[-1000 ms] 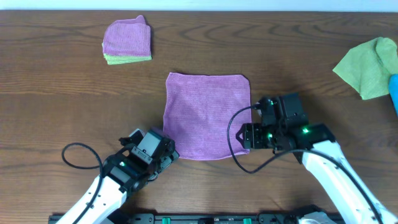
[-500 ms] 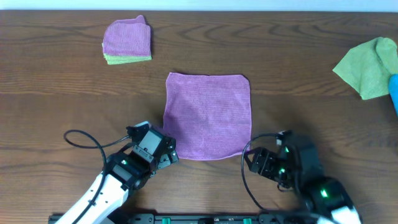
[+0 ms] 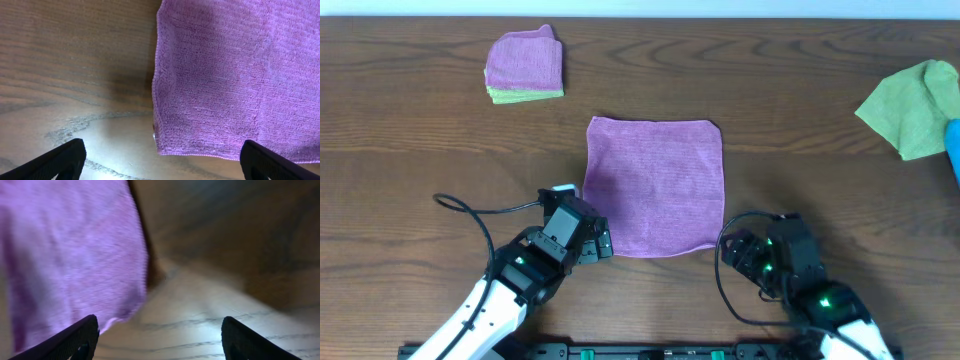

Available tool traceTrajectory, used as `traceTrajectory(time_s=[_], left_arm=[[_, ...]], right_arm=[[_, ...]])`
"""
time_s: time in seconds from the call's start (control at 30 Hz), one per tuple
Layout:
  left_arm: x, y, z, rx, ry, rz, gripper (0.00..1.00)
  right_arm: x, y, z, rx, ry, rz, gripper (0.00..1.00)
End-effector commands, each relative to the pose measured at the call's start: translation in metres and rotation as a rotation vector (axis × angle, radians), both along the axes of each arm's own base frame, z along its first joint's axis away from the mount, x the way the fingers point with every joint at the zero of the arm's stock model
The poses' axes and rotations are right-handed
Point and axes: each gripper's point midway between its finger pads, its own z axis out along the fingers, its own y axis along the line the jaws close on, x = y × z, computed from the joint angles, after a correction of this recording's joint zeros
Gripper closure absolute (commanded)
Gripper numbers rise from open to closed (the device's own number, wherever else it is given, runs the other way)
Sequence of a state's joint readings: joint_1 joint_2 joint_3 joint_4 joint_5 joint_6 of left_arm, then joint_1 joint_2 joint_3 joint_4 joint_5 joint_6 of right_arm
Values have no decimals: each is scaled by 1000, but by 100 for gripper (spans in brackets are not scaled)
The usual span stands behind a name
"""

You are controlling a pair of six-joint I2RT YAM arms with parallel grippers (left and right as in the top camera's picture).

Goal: Fold the cloth
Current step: 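Move both grippers to the cloth's bottom left and bottom right corners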

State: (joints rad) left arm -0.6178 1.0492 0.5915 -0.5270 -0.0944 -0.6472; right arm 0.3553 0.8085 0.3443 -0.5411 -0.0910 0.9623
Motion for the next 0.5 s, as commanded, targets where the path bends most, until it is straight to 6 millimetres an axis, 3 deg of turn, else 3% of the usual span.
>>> traceTrajectory(time_s=[0.0, 0.17, 0.47], left_arm=[[7, 1, 6, 21, -29, -13, 3], [11, 6, 5, 31, -35, 50, 4], [10, 7, 3, 31, -28, 59, 3]], right_arm=[[-2, -5, -15, -3, 70, -94, 21], [25, 23, -10, 146, 37, -124, 21], [22, 60, -11, 335, 142, -182, 25]])
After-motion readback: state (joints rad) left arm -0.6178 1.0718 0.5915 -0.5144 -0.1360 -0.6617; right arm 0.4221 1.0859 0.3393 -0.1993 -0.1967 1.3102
